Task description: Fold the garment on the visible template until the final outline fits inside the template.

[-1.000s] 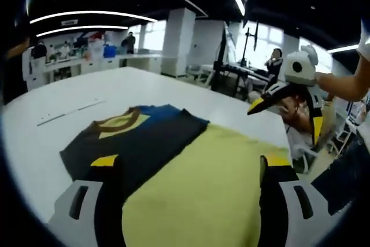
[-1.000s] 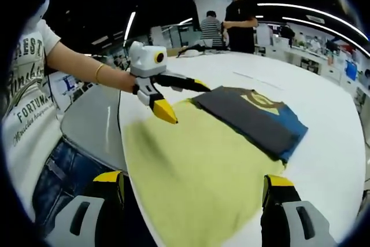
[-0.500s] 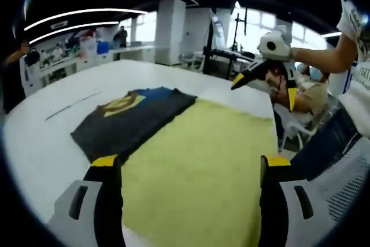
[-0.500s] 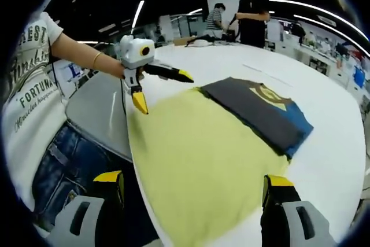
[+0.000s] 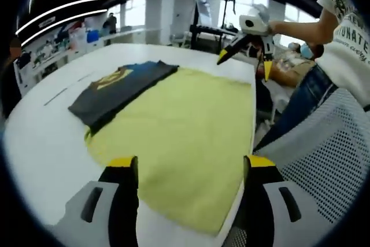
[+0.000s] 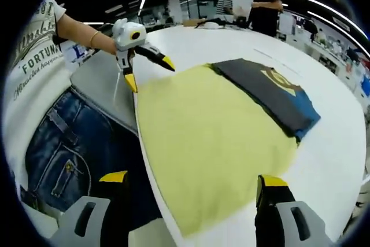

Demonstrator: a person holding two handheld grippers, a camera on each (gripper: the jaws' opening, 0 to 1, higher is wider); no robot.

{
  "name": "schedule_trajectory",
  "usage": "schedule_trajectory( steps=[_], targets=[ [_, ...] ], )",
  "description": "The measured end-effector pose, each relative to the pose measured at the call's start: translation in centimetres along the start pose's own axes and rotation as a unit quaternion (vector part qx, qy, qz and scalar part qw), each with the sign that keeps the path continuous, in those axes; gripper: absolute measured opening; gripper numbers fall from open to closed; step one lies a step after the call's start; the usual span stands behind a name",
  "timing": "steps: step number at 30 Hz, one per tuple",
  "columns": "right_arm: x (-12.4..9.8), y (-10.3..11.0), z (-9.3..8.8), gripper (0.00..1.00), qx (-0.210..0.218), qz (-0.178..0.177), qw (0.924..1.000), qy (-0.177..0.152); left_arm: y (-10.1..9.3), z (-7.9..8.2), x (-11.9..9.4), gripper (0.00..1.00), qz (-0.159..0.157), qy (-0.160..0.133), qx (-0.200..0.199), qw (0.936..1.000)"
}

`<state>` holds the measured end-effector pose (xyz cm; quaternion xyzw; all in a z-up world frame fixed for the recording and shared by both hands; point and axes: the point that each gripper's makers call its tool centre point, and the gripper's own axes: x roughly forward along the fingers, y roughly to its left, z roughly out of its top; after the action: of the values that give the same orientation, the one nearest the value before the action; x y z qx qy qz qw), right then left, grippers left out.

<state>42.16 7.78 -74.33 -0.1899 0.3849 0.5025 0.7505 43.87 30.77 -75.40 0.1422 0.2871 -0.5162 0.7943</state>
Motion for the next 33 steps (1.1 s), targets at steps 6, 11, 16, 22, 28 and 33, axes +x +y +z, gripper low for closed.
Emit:
schedule_trajectory(
  steps=[6, 11, 16, 22, 28, 33],
  targets=[
    [0.2, 0.2, -2.1, 0.70, -0.012, 0.005, 0.9994, 0.031, -1.2, -1.6, -0.5, 0.53, -0.010, 0.035, 0.039, 0.9986],
    [0.3, 0.3, -3.2, 0.61, -0.026, 0.001, 0.9986, 0.045, -1.7, -2.1, -0.7, 0.45, -0.015, 0.052, 0.065, 0.9964],
    [0.5, -0.2, -4.6, 0.52, -0.057, -0.013, 0.9958, 0.071, -2.2, -2.9, -0.5, 0.38, -0.020, 0.071, 0.079, 0.9942],
    [0.5, 0.0, -5.0, 0.50, -0.075, -0.009, 0.9940, 0.078, -2.5, -3.8, -0.5, 0.35, -0.019, 0.091, 0.098, 0.9909],
    [1.0, 0.2, -5.6, 0.46, -0.100, -0.005, 0.9904, 0.096, -2.4, -4.1, -0.5, 0.34, -0.014, 0.095, 0.099, 0.9904],
    [1.2, 0.1, -5.8, 0.41, -0.115, -0.005, 0.9876, 0.106, -2.0, -4.2, -0.4, 0.35, -0.010, 0.096, 0.118, 0.9883]
  ],
)
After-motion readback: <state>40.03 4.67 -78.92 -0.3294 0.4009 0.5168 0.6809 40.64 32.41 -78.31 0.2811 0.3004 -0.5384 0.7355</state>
